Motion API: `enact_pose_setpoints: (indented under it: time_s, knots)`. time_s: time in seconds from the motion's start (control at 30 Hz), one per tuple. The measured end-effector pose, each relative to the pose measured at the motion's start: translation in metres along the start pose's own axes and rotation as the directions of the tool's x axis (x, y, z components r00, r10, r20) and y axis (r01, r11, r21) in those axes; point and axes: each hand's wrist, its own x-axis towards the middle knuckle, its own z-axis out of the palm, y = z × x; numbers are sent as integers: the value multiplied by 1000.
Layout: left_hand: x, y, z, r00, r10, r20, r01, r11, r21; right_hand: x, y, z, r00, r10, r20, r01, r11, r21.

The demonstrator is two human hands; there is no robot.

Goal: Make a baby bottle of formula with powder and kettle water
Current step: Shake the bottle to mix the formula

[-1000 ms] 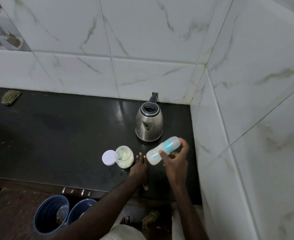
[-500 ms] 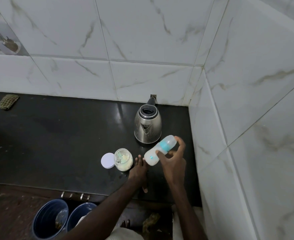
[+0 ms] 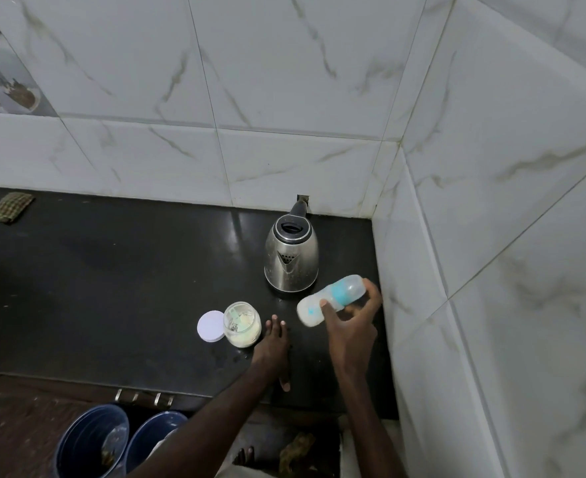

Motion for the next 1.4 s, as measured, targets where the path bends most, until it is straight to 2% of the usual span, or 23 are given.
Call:
enact_pose_setpoints:
  time_s: [0.07, 0.1, 0.13, 0.27, 0.3, 0.4, 0.43, 0.5, 0.6, 0.63, 0.67, 0.73, 0.8, 0.93, 0.97, 1.0, 1.1, 1.17, 1.27, 1.3, 1.33, 1.4]
  knots:
    - [1, 0, 1, 1000, 10, 0, -10, 1000, 21, -1, 9, 2, 984, 10, 177, 14, 991, -130]
    - [0, 0, 1, 1000, 11, 1, -11, 1000, 25, -1, 13, 2, 979, 19, 203, 12, 988, -153]
    - [0, 0, 1, 1000, 10, 2, -10, 1000, 25, -1, 13, 1, 983, 29, 179, -4, 990, -139]
    - [1, -1, 1, 1000, 9, -6, -9, 1000, -6, 4, 10, -3, 981, 156, -116, -143, 983, 114]
    - [1, 0, 2, 1000, 5, -6, -5, 1000, -9, 3, 11, -3, 979, 167, -115, -155, 982, 108]
    - [1, 1, 1, 1000, 10, 1, -10, 1000, 23, -1, 22, 4, 978, 184, 100, -179, 982, -63]
    - [1, 1, 1, 1000, 13, 1, -13, 1000, 27, -2, 24, 5, 973, 189, 133, -179, 980, -83]
    - [1, 1, 1, 1000, 6, -3, -6, 1000, 11, -1, 22, 3, 980, 189, 57, -187, 981, -40]
    - [1, -1, 2, 1000, 12, -19, -13, 1000, -9, 5, 15, -3, 970, 181, -165, -167, 982, 91]
    - [0, -1, 1, 1000, 10, -16, -10, 1000, -14, 4, 16, -4, 970, 167, -175, -153, 984, 89]
    - [0, 0, 1, 1000, 6, -12, -7, 1000, -18, 3, 17, -3, 980, 153, -131, -146, 987, 61]
    - [1, 1, 1, 1000, 5, 2, -5, 1000, -25, 0, 21, 1, 988, 141, 61, -138, 989, -46]
    - [2, 0, 3, 1000, 2, 2, -2, 1000, -24, -2, 24, 2, 986, 109, 130, -98, 991, -91]
    - [2, -2, 3, 1000, 10, -6, -10, 999, -33, 5, 12, -1, 982, 152, -113, -140, 984, 105]
    - [1, -2, 2, 1000, 11, -6, -11, 999, -33, 5, 11, -1, 982, 140, -123, -126, 986, 111]
    - [1, -2, 2, 1000, 7, -2, -7, 1000, -28, 4, 12, 0, 990, 114, -83, -107, 991, 82]
    - [5, -2, 5, 1000, 5, 6, -5, 999, -33, 0, 20, 5, 982, 78, 173, -65, 995, -81]
    - [5, -3, 6, 1000, 2, 1, -2, 1000, -31, -1, 18, 4, 989, 64, 131, -55, 996, -67]
    - [3, -3, 4, 999, 13, -32, -14, 999, -29, 1, 6, -1, 987, 111, -118, -97, 988, 117]
    - [3, -2, 4, 999, 12, -35, -13, 1000, -27, 1, 5, -2, 981, 113, -158, -91, 986, 140]
    - [3, -2, 5, 1000, 6, -31, -6, 1000, -24, 0, 7, -2, 984, 104, -147, -86, 989, 124]
    - [4, -2, 5, 1000, -3, -23, 3, 1000, -9, -2, 15, 0, 996, 83, 17, -83, 996, 11]
